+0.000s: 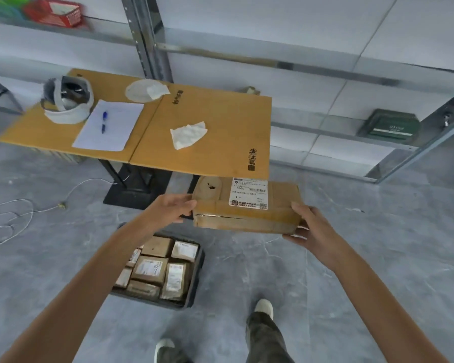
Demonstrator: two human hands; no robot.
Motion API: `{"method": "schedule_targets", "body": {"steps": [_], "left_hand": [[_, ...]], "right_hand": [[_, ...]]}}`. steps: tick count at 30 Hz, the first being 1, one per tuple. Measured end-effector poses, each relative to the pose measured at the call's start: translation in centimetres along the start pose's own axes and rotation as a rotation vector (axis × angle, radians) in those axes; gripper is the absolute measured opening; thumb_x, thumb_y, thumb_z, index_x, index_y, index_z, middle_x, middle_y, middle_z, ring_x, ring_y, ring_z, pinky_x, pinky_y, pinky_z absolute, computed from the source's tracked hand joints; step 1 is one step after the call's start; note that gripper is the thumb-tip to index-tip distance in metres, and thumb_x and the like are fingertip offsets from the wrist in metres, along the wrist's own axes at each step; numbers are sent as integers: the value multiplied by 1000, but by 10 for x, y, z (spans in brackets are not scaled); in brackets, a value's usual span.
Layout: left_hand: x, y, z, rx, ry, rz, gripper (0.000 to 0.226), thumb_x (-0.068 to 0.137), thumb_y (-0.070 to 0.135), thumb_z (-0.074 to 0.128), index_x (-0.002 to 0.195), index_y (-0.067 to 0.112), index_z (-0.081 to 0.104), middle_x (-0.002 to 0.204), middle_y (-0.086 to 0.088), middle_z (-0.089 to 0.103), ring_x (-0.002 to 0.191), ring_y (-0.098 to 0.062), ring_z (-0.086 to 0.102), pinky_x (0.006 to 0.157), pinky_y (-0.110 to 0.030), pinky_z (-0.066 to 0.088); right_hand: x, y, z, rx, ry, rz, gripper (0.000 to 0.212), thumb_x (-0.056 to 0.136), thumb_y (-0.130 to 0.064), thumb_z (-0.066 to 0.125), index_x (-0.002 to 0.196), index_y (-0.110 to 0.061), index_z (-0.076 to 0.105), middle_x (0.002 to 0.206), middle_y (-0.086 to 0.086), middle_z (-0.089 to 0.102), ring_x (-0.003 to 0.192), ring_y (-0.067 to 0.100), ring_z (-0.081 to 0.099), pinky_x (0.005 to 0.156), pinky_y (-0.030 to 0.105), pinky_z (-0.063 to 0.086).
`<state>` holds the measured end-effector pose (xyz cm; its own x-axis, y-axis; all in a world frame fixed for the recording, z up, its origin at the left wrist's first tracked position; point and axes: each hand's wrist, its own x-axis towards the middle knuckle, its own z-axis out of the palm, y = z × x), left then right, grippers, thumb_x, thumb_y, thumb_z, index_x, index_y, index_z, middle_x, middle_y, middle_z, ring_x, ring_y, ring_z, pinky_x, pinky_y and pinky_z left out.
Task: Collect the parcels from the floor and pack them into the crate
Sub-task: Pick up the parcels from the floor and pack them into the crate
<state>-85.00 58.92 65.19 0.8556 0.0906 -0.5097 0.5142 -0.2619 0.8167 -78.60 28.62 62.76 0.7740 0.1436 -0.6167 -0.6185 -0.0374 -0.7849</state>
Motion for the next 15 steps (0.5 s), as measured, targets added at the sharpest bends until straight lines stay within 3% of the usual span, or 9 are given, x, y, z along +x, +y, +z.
{"method": "schedule_targets", "body": {"steps": [3, 6, 8, 10, 15], "left_hand": [[-37, -43, -45, 16, -85, -65, 31, 96, 20, 48, 126, 16, 52, 112, -5, 63, 103, -16, 60, 93, -27, 48], [-62, -87, -86, -66, -111, -163, 27, 98, 5, 39, 124, 7, 44, 101, -9, 56, 77, -2, 65, 66, -12, 50], [-69, -116, -104, -85, -102, -227, 35, 97, 4, 42, 132, 1, 42, 118, -13, 54, 99, -10, 63, 82, -23, 50], [-71, -142, -114, -33, -89, -297, 39, 96, 13, 49, 134, 12, 44, 128, -8, 53, 116, -20, 54, 97, -34, 44], [-52, -194, -120, -37, -79, -362, 41, 94, 25, 52, 134, 21, 46, 130, -2, 51, 117, -18, 50, 97, -35, 43]], "right_hand": [[-18, 35, 64, -11, 25, 56, 44, 88, -38, 62, 122, -16, 45, 118, 11, 53, 105, 29, 59, 80, 38, 55], [-33, 70, 119, 11, 63, 104, 49, 89, -34, 62, 128, -14, 42, 120, 11, 50, 108, 31, 56, 79, 38, 55], [-40, 90, 146, 9, 104, 113, 50, 88, -32, 63, 129, -14, 41, 124, 9, 47, 112, 31, 54, 82, 40, 55], [-43, 105, 165, -15, 140, 112, 50, 87, -30, 64, 129, -16, 40, 123, 8, 47, 110, 29, 55, 74, 35, 54], [-25, 125, 189, -59, 167, 133, 51, 88, -28, 64, 131, -17, 39, 119, 8, 48, 103, 27, 56, 69, 31, 54]]}}
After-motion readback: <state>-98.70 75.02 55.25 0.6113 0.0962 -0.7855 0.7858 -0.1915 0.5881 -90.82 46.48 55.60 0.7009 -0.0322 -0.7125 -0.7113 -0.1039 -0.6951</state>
